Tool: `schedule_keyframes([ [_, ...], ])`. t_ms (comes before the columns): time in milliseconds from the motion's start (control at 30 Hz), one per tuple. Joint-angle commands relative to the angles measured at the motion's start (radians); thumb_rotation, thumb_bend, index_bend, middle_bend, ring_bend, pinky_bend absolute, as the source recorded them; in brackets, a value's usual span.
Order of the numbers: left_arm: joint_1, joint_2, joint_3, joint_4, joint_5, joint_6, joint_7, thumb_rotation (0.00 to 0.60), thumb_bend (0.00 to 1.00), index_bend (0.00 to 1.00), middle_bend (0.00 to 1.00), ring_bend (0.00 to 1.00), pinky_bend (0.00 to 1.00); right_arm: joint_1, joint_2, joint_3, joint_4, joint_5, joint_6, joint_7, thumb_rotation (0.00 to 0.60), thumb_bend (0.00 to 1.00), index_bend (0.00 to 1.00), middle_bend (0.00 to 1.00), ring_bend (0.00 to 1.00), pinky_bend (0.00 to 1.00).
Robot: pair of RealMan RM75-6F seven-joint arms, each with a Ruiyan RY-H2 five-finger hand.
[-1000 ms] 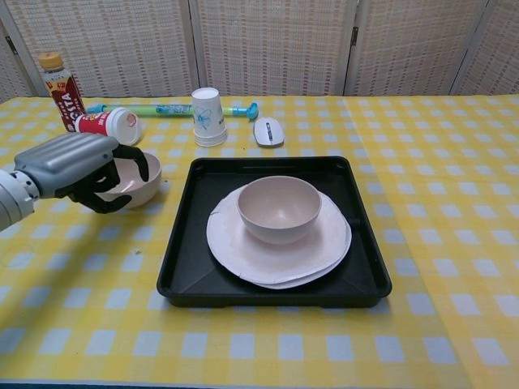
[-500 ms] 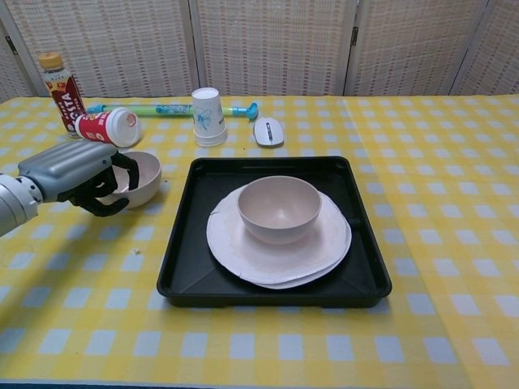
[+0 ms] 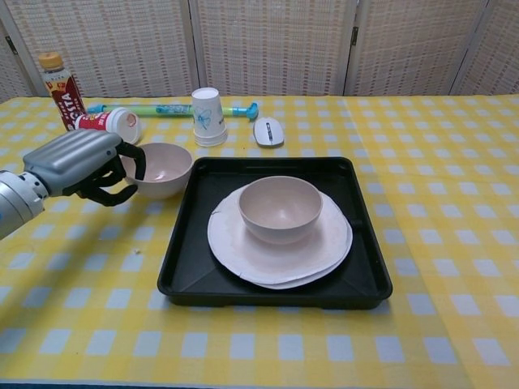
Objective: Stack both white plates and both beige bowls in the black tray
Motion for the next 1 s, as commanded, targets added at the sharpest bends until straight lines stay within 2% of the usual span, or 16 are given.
schedule_keyframes([
  [33, 0.003, 0.004, -0.001, -0.016, 0.016, 0.033, -0.002, 0.600, 0.57, 0.67, 1.00, 1.00, 1.00, 0.000, 0.000, -0.001, 0.000, -0.001, -0.001, 0.000, 0.600, 0.12, 0.10, 0.00, 0.00, 0.00],
  [200, 0.011, 0.025, -0.009, -0.083, 0.037, 0.092, 0.018, 0.600, 0.58, 0.67, 1.00, 1.00, 1.00, -0.002, 0.002, -0.005, -0.004, -0.009, 0.008, -0.001, 0.600, 0.12, 0.10, 0.00, 0.00, 0.00],
  [300, 0.016, 0.040, -0.006, -0.159, 0.045, 0.104, 0.033, 0.600, 0.58, 0.67, 1.00, 1.00, 1.00, -0.003, 0.003, -0.007, -0.005, -0.017, 0.016, -0.001, 0.600, 0.12, 0.10, 0.00, 0.00, 0.00],
  [567, -0.008, 0.033, -0.029, -0.344, 0.074, 0.126, 0.176, 0.600, 0.59, 0.67, 1.00, 1.00, 1.00, -0.010, 0.008, -0.014, -0.011, -0.038, 0.041, 0.001, 0.600, 0.12, 0.10, 0.00, 0.00, 0.00],
  [800, -0.022, -0.026, -0.046, -0.385, 0.061, 0.115, 0.232, 0.600, 0.60, 0.67, 1.00, 1.00, 1.00, -0.016, 0.018, -0.014, -0.015, -0.042, 0.062, 0.013, 0.600, 0.12, 0.10, 0.00, 0.00, 0.00],
  [1000, -0.034, -0.078, -0.037, -0.379, 0.048, 0.081, 0.227, 0.600, 0.60, 0.67, 1.00, 1.00, 1.00, -0.025, 0.021, -0.012, -0.016, -0.041, 0.081, 0.014, 0.600, 0.12, 0.10, 0.00, 0.00, 0.00],
])
